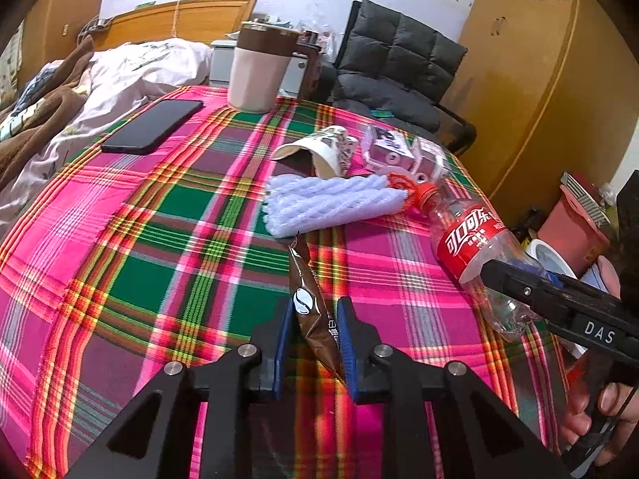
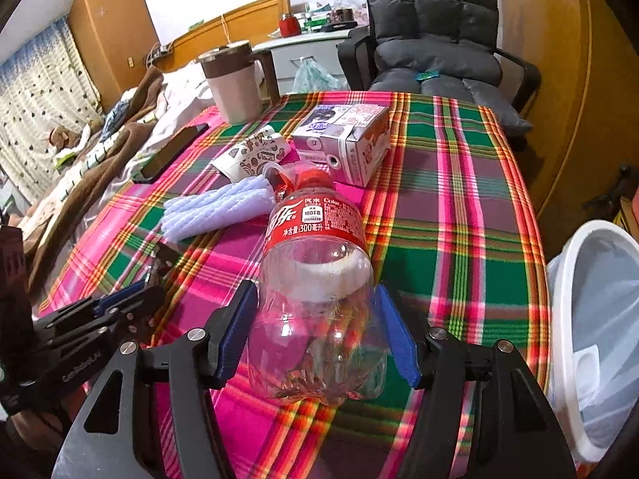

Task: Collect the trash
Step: 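Grasp the brown snack wrapper with the left tool while the right tool closes on the red-label bottle, then carry the brown wrapper and red-label bottle over the white bin with both tools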

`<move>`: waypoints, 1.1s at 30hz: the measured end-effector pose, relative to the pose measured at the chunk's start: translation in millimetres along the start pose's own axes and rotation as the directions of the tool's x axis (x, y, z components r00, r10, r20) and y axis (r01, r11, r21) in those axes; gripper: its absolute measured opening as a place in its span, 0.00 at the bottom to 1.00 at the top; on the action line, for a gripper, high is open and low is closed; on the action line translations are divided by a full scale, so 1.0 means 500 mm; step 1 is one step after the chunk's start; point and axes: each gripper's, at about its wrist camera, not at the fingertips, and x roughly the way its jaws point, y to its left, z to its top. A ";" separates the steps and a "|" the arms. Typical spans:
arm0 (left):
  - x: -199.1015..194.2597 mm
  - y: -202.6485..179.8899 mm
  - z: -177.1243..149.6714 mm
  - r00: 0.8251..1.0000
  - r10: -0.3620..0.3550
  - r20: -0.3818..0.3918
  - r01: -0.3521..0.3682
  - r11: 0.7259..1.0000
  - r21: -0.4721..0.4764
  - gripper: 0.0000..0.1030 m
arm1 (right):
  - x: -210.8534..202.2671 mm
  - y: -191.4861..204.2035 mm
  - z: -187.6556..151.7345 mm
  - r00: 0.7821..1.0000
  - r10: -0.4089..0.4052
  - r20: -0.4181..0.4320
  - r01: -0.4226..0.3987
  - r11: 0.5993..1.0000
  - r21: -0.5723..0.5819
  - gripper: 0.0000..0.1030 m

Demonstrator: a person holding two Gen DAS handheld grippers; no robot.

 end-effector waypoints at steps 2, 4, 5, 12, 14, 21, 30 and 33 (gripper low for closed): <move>-0.005 -0.011 -0.002 1.000 -0.009 0.003 0.009 1.000 0.015 0.22 | -0.012 -0.004 -0.007 1.000 0.004 0.016 -0.004 1.000 0.009 0.61; -0.011 -0.025 -0.006 1.000 -0.016 0.003 0.016 0.999 0.032 0.22 | -0.021 -0.008 -0.013 1.000 0.006 0.027 -0.007 1.000 0.015 0.61; -0.013 -0.030 -0.007 1.000 -0.018 0.002 0.018 0.999 0.037 0.22 | -0.025 -0.009 -0.014 0.999 0.006 0.031 -0.006 1.000 0.017 0.61; -0.036 -0.069 -0.018 1.000 -0.028 0.004 0.028 0.997 0.073 0.22 | -0.061 -0.025 -0.039 0.998 0.008 0.060 -0.010 0.999 0.040 0.60; -0.043 -0.083 -0.022 0.999 -0.035 0.005 0.035 0.996 0.084 0.22 | -0.070 -0.027 -0.044 0.998 0.008 0.069 -0.011 0.999 0.046 0.60; -0.063 -0.131 -0.031 0.998 -0.062 0.008 0.060 0.991 0.123 0.22 | -0.096 -0.037 -0.065 0.997 -0.004 0.083 0.000 0.999 0.042 0.60; -0.070 -0.152 -0.042 0.997 -0.077 -0.006 0.077 0.988 0.136 0.22 | -0.076 -0.029 -0.084 0.999 0.034 -0.040 -0.033 0.999 0.019 0.61; -0.071 -0.145 -0.043 0.997 -0.074 -0.007 0.074 0.989 0.125 0.22 | -0.071 -0.024 -0.063 0.998 0.026 -0.054 -0.026 1.000 0.001 0.61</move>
